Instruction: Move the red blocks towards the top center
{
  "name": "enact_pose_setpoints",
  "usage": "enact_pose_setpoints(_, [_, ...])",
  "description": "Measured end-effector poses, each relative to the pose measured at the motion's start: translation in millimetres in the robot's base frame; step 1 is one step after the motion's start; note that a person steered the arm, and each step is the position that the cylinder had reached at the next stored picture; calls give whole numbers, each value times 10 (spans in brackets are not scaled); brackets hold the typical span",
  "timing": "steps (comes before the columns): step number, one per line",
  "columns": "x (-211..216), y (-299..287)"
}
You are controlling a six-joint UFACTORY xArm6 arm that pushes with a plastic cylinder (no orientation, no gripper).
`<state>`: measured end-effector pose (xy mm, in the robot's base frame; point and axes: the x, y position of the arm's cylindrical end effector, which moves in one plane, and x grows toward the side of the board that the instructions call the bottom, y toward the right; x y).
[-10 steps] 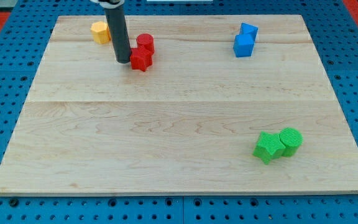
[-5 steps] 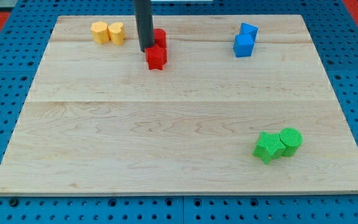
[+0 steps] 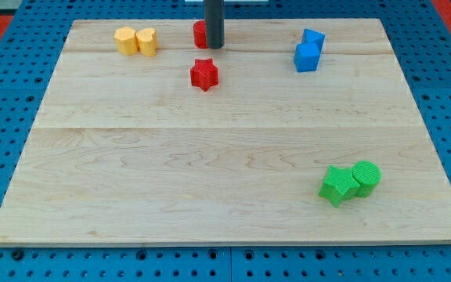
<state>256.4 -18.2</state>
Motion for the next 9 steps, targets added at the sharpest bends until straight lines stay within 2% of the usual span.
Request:
enact_pose_setpoints(2, [939,250])
enact_pose_setpoints(3, [999,31])
enact_pose_setpoints(5, [957,-517])
enact_pose_setpoints(6, [890,-428])
enact_pose_setpoints(9, [340,-365])
